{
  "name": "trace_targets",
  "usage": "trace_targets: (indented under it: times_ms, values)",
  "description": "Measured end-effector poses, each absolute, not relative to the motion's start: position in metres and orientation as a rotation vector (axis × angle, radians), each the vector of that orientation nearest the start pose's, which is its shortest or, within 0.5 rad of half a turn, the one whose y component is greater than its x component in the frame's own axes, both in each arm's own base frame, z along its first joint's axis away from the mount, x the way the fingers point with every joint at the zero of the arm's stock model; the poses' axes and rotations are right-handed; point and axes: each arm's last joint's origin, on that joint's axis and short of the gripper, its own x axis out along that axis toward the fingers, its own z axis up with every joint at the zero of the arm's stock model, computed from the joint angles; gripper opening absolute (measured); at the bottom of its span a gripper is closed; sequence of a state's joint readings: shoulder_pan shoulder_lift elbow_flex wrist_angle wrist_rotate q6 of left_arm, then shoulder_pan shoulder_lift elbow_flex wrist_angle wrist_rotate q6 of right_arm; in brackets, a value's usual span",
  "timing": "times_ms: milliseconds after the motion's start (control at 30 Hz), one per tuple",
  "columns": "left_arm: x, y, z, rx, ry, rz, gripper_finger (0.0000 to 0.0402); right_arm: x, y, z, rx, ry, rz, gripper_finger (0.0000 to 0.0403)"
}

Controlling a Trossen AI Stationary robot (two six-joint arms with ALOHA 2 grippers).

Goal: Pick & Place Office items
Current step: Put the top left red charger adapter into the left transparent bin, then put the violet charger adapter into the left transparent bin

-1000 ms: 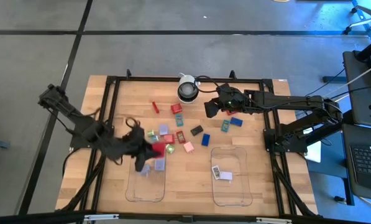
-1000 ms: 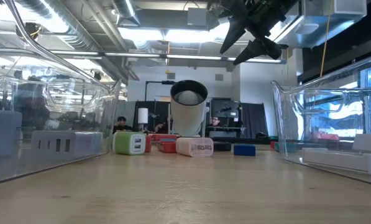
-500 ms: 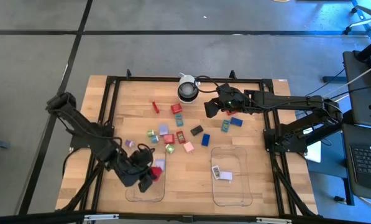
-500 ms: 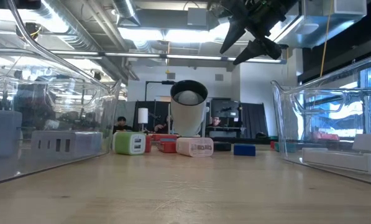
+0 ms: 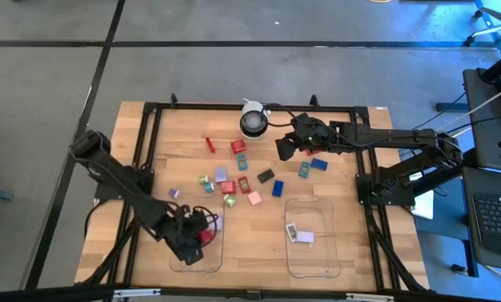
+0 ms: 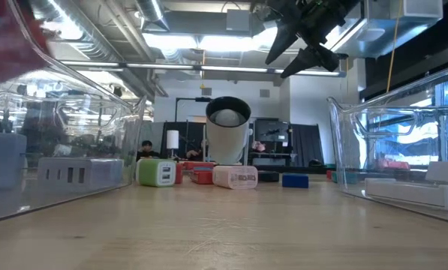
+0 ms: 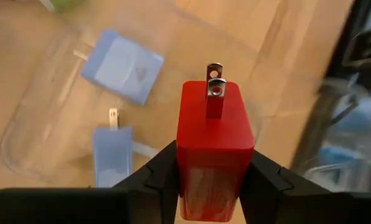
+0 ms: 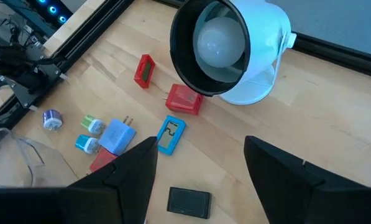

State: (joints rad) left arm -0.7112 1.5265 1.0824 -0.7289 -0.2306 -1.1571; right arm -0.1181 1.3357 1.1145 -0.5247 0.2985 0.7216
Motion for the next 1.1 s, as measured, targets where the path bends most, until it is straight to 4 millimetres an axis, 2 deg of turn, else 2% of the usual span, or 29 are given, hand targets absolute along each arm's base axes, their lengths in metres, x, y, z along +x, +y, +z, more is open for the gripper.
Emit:
trace_targets:
  times_ms: [233,400,900,1000,1100]
  values:
    - [0.232,-0.194,0.201,-0.427,1.241,0.209,0.0122,0.278,-0.042,0.3,0.609,0.569,-0.646,0.0244]
    - [0.233,-0.196,0.194,-0.393,1.272,0.197,0.0124,0.278,-0.042,0.3,0.61,0.569,-0.646,0.0244]
    - [0.234,-0.195,0.194,-0.388,1.271,0.193,0.0184,0.278,-0.042,0.3,0.642,0.559,-0.657,0.0244]
    - [0.235,-0.191,0.201,-0.395,1.259,0.177,0.0188,0.278,-0.042,0.3,0.645,0.558,-0.657,0.0244]
    - [0.237,-0.184,0.217,-0.385,1.233,0.155,0.0187,0.278,-0.041,0.3,0.646,0.559,-0.656,0.0244]
